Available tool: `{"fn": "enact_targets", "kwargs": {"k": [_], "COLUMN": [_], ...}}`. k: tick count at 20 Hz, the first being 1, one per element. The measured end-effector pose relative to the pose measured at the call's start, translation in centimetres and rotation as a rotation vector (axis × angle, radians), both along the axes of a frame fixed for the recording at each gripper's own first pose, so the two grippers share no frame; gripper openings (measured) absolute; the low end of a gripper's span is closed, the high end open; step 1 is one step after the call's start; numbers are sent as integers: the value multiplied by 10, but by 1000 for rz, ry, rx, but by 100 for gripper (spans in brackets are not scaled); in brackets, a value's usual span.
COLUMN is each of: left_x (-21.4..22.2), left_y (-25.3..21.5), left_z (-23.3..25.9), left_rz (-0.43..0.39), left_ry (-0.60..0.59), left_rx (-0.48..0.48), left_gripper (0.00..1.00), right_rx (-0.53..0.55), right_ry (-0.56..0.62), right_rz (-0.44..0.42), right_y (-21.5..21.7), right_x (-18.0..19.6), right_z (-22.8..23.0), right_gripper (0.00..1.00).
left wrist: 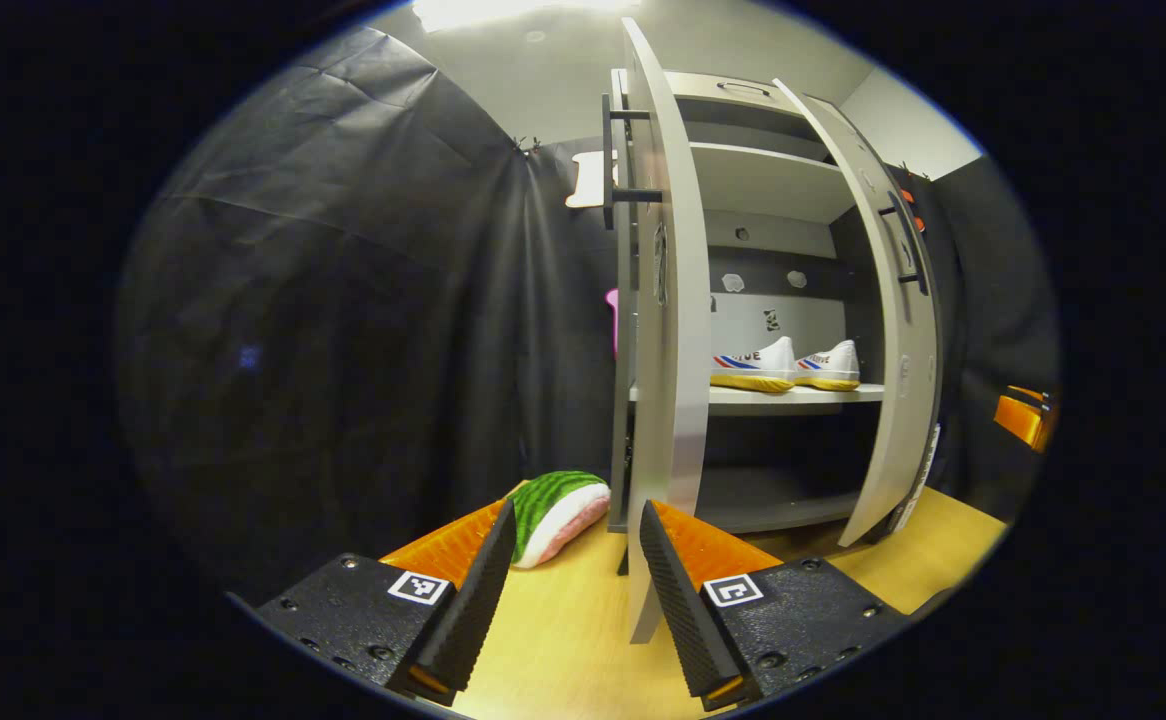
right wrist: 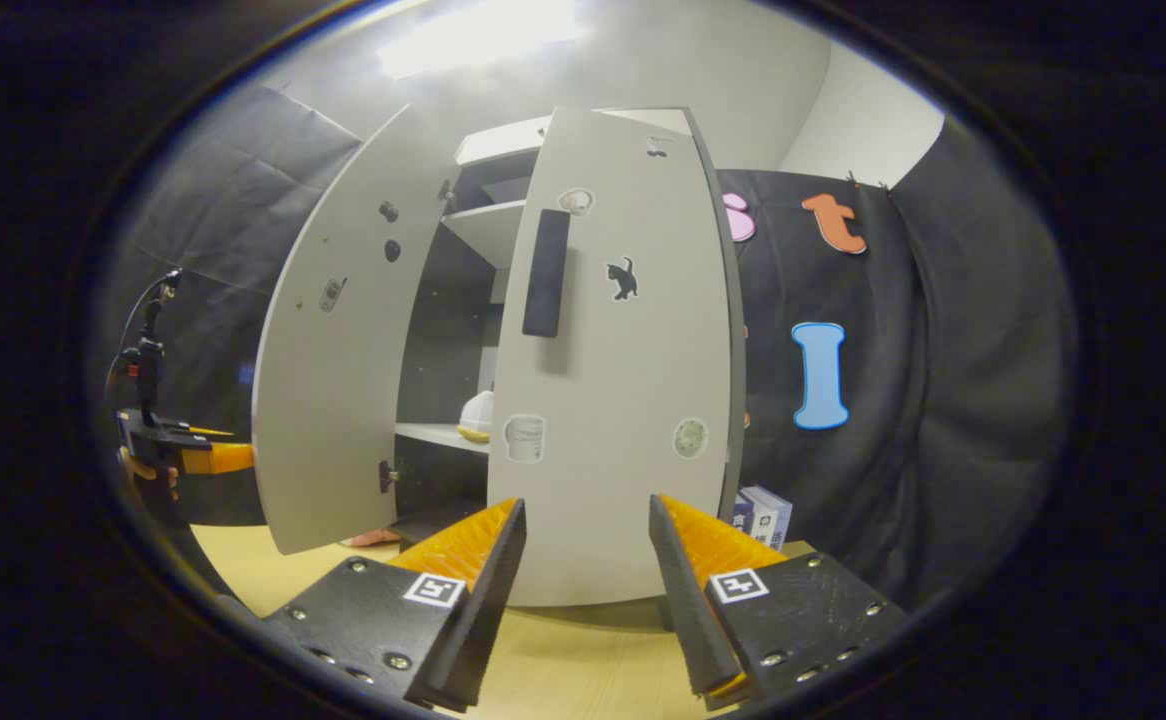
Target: Grab one shoe with the right hand and put it into the shoe cabinet, grab the other shoe with the left hand and put it into the shoe cabinet; then close the right door with the right hand and the left door with the left hand.
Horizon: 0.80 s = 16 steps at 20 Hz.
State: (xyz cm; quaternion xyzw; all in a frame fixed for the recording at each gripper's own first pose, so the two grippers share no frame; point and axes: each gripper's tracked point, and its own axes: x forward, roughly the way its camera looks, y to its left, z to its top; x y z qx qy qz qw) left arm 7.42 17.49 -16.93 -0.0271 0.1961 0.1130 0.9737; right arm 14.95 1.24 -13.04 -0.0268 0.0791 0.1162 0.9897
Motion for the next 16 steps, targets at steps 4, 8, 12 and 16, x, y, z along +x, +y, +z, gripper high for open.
{"fn": "enact_targets", "kwargs": {"k": [4, 8, 12, 16], "left_x": [12, 23, 33, 36], "left_y": [-35, -62, -80, -85], "left_z": [-4, -5, -10, -9], "left_rz": [-96, -142, -169, -182], "left_ry": [3, -4, -6, -11], "left_rx": [-24, -37, -72, -75], "left_gripper": [77, 77, 77, 77], "right_rx": [2, -8, -6, -3], "right_ry": [-11, -14, -19, -21], "right_rz": [-14, -35, -51, -58], "right_y": [-8, -23, -34, -38], "right_x": [-2, -5, -10, -11], "right_z": [4, 8, 13, 14], "right_gripper": [72, 74, 74, 74]}}
